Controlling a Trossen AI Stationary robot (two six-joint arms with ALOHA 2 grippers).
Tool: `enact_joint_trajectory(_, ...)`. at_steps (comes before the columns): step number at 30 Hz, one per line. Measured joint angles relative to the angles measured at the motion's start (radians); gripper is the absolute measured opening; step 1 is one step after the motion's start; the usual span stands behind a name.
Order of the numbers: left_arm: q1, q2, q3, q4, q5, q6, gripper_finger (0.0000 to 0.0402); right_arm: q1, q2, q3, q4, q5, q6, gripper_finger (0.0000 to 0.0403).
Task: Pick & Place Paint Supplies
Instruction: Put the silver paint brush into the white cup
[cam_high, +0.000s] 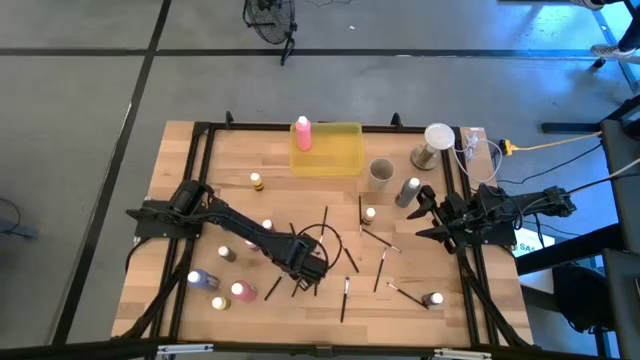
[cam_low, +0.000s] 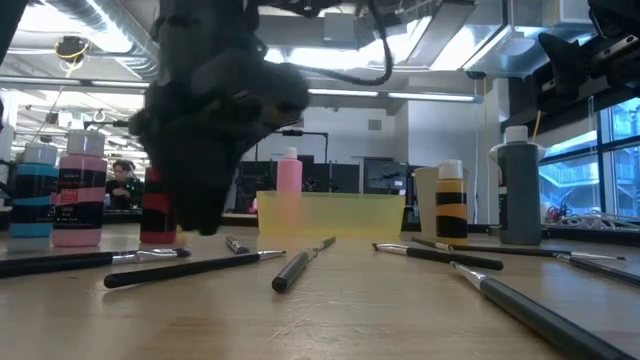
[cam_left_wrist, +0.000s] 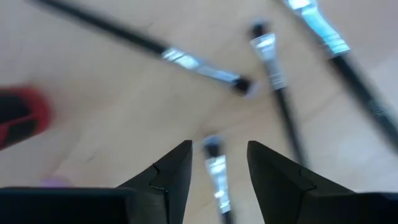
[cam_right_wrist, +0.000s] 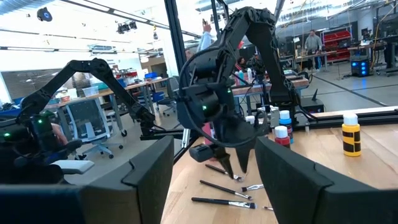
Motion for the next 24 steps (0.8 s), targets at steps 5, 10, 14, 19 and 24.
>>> enact_joint_trajectory(5,-0.003,0.000,0.000,-0.029,0.001,-0.026,0.0150,0.000,0.000,0.000,-0.001,0.000,0.000,0.0229)
enact_joint_trajectory(10,-0.003,0.000,-0.006,-0.024,0.001,-0.029,0.0150,0.000,0.000,0.000,-0.001,0.000,0.000,0.0229)
enact_joint_trajectory(14,-0.003,0.006,-0.006,-0.006,0.014,-0.030,0.0150,0.000,0.000,0.000,-0.001,0.000,0.000,0.0229)
enact_joint_trajectory(19,-0.003,0.018,-0.007,0.000,0.016,-0.030,0.0149,0.000,0.000,0.000,-0.001,0.000,0.000,0.0229)
enact_joint_trajectory(24,-0.001,0.029,-0.007,0.002,0.028,-0.029,0.0149,0.000,0.000,0.000,0.000,0.000,0.000,0.0229)
